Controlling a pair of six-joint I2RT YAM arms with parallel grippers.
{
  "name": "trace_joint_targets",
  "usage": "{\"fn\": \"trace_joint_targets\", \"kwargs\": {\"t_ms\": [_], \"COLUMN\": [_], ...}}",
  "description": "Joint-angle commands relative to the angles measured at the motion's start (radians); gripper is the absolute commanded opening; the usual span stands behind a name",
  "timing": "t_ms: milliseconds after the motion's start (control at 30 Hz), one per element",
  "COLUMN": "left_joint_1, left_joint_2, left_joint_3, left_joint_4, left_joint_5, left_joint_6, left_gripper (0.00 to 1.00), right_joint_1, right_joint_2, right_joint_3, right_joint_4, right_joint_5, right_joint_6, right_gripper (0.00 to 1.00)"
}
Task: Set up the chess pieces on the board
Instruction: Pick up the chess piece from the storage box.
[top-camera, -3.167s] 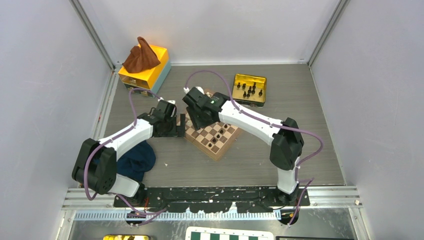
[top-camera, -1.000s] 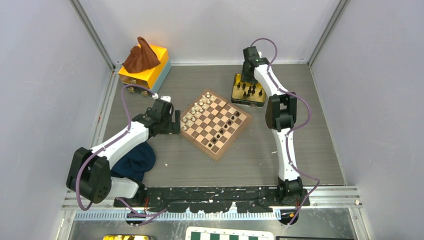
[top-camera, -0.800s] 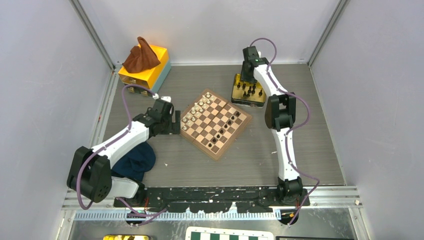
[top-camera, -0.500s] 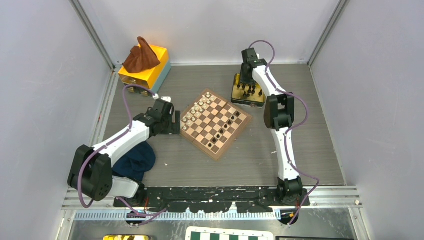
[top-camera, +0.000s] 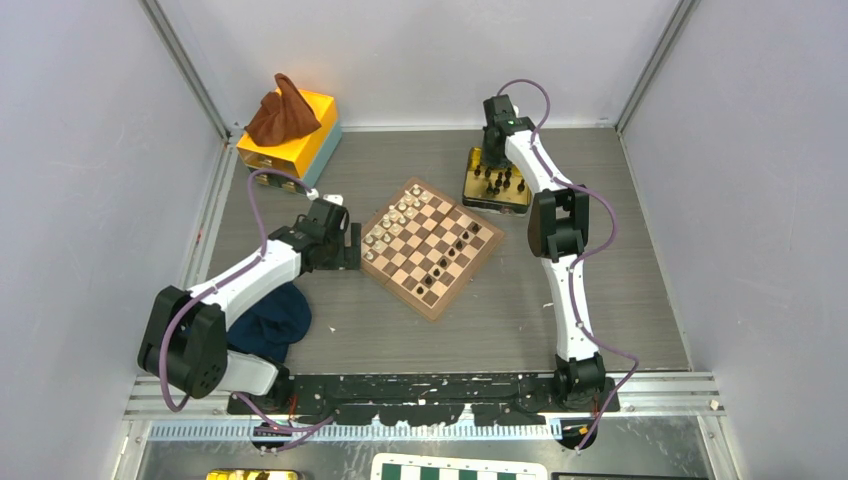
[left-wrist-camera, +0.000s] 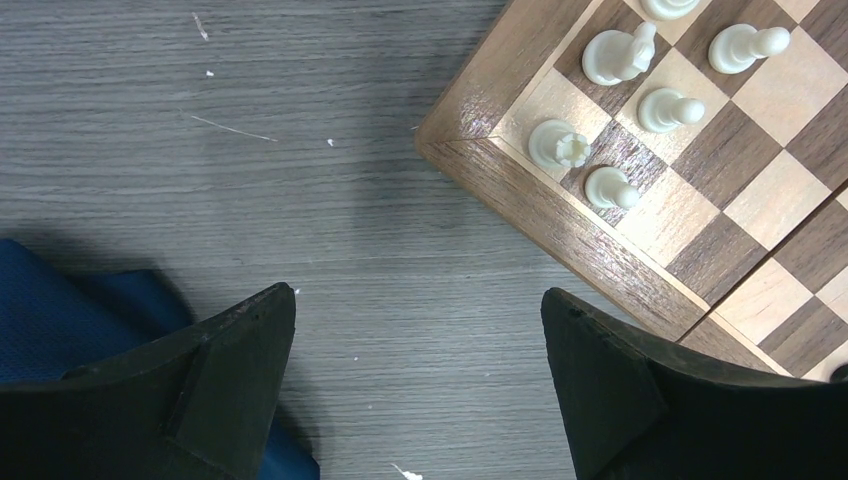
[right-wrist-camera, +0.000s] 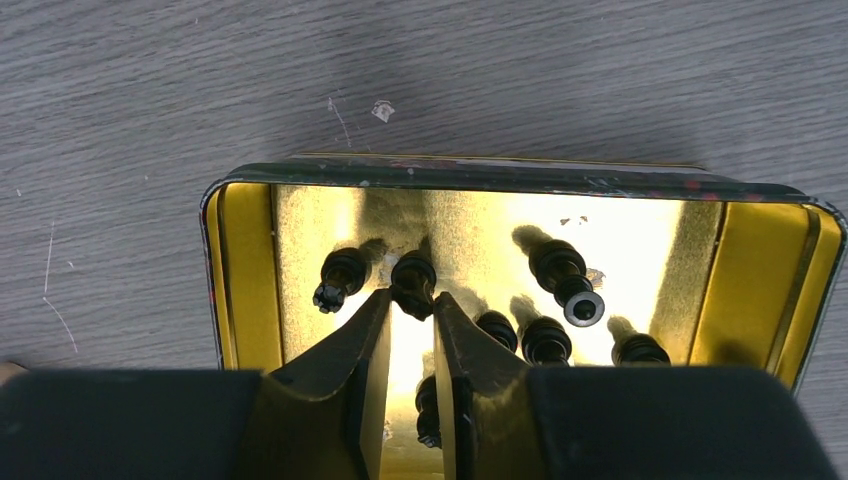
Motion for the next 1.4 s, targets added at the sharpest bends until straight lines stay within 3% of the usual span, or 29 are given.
{"fn": "trace_joint_targets", "kwargs": {"t_ms": [0, 600, 1000, 1367], "left_joint_1": [0.009, 0.011, 0.011, 0.011], "left_joint_2": [0.004, 0.013, 0.008, 0.001], "left_joint_3": [0.02, 0.023, 0.027, 0.029], "left_joint_4": [0.023, 0.02, 0.02, 0.02], "left_joint_5": [0.0, 0.007, 0.015, 0.047], "left_joint_6": [0.015, 0.012, 0.011, -0.003], "left_gripper": [0.93, 0.93, 0.94, 0.94], "right_joint_1": [-0.001, -0.003, -0.002, 0.002], "right_joint_2": [-0.007, -0.044, -0.1, -0.215], "right_joint_3": [0.042, 0.004, -0.012, -0.138], "right_joint_4": [0.011, 0.021, 0.026, 0.06], "right_joint_5": [-0.004, 0.011, 0.027, 0.021], "right_joint_6": [-0.001, -0.018, -0.03, -0.039], "right_gripper": [0.26, 0.05, 0.01, 0.01]}}
